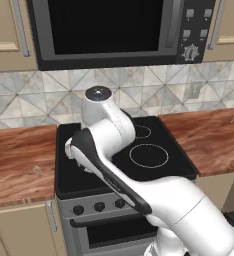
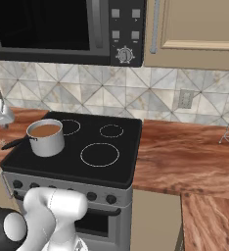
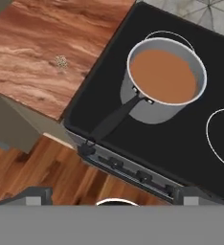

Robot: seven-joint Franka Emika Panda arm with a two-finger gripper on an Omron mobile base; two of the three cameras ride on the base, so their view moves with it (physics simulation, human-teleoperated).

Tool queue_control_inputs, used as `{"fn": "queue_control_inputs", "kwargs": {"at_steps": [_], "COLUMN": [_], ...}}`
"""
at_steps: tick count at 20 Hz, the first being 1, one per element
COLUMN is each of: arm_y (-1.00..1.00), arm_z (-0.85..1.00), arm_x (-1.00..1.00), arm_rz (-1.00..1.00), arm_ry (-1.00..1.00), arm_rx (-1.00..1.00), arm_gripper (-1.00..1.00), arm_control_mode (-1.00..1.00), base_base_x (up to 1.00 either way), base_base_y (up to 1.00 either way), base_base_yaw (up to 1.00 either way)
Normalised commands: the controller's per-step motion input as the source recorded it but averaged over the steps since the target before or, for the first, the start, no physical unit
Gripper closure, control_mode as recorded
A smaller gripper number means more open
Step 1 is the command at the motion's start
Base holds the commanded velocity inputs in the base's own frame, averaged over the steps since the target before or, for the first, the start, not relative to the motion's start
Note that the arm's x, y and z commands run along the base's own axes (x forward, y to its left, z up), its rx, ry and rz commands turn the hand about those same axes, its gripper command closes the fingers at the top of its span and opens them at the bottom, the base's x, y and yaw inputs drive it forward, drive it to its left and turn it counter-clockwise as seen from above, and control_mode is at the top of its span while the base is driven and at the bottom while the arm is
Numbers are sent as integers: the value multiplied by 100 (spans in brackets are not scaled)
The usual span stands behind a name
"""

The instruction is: Pick up the sugar cube(s) and place them in the saucepan with hot chocolate.

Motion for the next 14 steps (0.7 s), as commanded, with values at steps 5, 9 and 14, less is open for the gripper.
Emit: {"fn": "queue_control_inputs", "kwargs": {"at_steps": [5, 9, 14], "arm_y": [77, 59, 72], "arm_z": [-19, -57, -37], "arm_x": [9, 25, 39], "arm_rz": [26, 21, 13], "arm_ry": [1, 2, 4], "arm_rx": [0, 0, 0], "arm_gripper": [-100, -100, -100], "arm_control_mode": [-100, -100, -100], "base_base_x": [0, 0, 0], "base_base_y": [0, 0, 0], "base_base_yaw": [0, 0, 0]}}
